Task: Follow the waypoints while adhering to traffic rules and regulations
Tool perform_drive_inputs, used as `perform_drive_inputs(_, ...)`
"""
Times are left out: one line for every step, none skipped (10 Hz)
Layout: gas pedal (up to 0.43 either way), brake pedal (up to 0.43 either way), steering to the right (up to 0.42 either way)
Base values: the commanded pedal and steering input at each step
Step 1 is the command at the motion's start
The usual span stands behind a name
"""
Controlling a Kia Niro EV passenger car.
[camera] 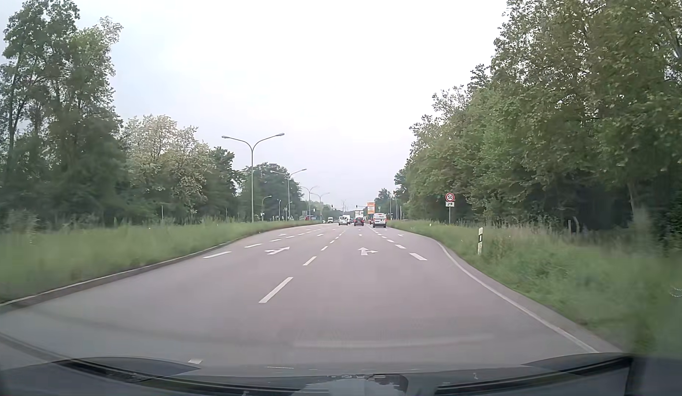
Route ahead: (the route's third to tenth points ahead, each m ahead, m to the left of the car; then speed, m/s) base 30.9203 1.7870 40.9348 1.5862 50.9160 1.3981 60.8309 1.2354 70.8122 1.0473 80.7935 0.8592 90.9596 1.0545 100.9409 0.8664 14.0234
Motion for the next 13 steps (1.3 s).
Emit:
perform_drive_inputs(0.000,0.140,0.001)
perform_drive_inputs(0.000,0.146,0.000)
perform_drive_inputs(0.000,0.152,0.001)
perform_drive_inputs(0.000,0.159,0.000)
perform_drive_inputs(0.000,0.159,0.001)
perform_drive_inputs(0.000,0.159,0.000)
perform_drive_inputs(0.000,0.165,0.001)
perform_drive_inputs(0.000,0.165,0.001)
perform_drive_inputs(0.000,0.171,0.001)
perform_drive_inputs(0.000,0.171,0.002)
perform_drive_inputs(0.000,0.171,0.002)
perform_drive_inputs(0.000,0.171,0.002)
perform_drive_inputs(0.000,0.171,0.002)
